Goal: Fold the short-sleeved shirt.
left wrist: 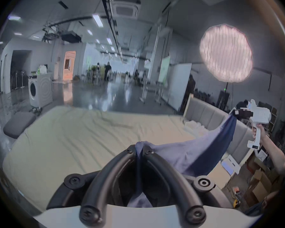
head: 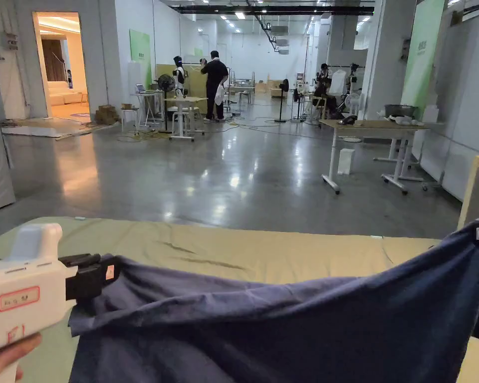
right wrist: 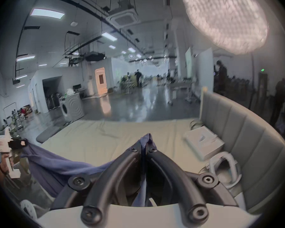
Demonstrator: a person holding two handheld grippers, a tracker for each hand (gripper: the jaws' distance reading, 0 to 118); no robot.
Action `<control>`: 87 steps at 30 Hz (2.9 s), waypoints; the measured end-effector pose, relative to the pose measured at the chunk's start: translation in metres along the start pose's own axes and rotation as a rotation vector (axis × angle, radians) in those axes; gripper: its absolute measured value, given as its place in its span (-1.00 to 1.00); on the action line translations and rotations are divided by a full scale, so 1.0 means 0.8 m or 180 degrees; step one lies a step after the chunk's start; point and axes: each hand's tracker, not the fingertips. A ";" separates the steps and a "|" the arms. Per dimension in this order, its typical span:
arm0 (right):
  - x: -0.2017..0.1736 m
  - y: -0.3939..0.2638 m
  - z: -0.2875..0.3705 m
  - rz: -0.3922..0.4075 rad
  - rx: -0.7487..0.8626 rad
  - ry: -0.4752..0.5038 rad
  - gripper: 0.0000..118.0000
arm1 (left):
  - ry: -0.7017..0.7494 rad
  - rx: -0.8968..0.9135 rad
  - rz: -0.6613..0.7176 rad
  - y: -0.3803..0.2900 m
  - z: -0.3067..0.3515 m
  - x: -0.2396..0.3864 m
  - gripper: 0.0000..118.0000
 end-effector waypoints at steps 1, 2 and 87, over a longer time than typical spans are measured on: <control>0.002 0.015 0.009 -0.0020 0.0067 -0.0052 -0.94 | 0.0025 0.0081 0.0009 0.018 0.010 0.001 -0.88; 0.002 0.031 0.019 -0.0017 0.0130 -0.0041 -0.94 | 0.0027 0.0177 0.0023 0.037 0.019 0.006 -0.88; -0.029 -0.210 -0.114 -0.0070 -0.0378 -0.0366 -0.94 | 0.0026 -0.0824 0.1031 -0.232 -0.221 -0.128 -0.88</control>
